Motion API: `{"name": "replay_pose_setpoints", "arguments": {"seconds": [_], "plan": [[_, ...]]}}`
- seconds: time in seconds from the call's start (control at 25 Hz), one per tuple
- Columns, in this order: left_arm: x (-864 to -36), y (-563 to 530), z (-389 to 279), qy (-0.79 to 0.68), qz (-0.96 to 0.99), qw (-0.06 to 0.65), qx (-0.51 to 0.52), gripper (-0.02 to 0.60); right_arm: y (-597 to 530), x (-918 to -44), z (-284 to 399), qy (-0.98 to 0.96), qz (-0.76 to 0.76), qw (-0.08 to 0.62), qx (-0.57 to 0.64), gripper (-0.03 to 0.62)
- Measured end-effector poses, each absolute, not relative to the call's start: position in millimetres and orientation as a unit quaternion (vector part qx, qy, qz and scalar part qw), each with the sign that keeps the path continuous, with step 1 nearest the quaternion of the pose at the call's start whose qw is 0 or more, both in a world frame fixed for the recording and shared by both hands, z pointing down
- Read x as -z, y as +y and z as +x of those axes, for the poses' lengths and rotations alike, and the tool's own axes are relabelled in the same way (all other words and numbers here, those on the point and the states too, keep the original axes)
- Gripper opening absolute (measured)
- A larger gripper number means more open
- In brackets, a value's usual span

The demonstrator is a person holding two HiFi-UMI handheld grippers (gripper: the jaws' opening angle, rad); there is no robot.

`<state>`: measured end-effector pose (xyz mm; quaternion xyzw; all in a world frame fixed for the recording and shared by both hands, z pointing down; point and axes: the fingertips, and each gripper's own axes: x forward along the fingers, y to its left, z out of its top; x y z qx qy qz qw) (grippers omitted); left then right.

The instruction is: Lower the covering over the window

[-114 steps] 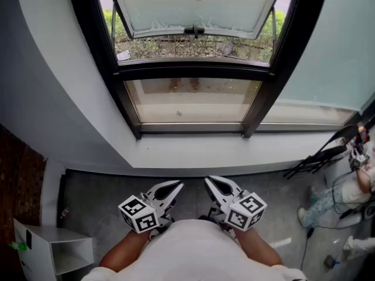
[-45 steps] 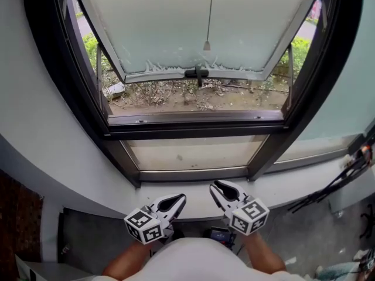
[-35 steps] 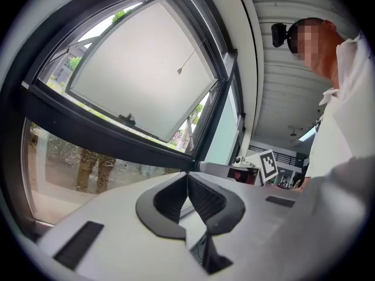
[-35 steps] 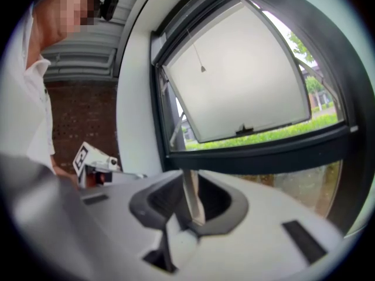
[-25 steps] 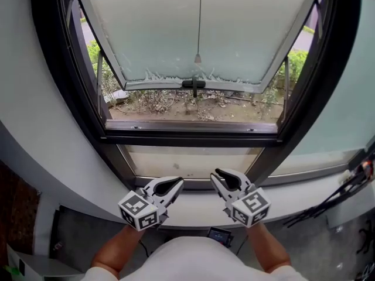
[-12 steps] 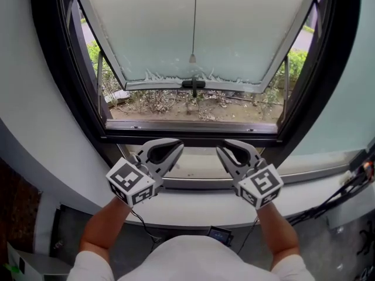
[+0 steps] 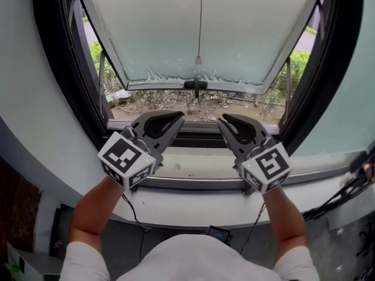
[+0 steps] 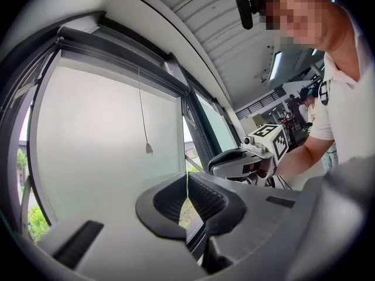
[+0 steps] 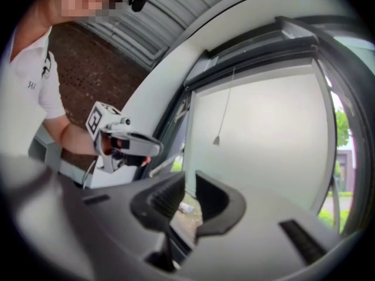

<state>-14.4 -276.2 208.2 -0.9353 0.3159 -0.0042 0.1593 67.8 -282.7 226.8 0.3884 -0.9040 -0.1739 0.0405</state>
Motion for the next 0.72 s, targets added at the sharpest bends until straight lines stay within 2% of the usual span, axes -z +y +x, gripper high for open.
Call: {"name": "replay_pose_setpoints", "arguments": {"seconds": [0.44,0.72], "plan": [[-159,-284,-16,0.321,-0.925,0.205,0.001,0.021,-292,-173,62,-0.89,0.393,0.041,0.229,0.059],[-105,-292,-14,0.33,-0.906,0.266,0.005,0.023,-298,-120,59,-0.874,0.398,0.035,0.276,0.058]]}}
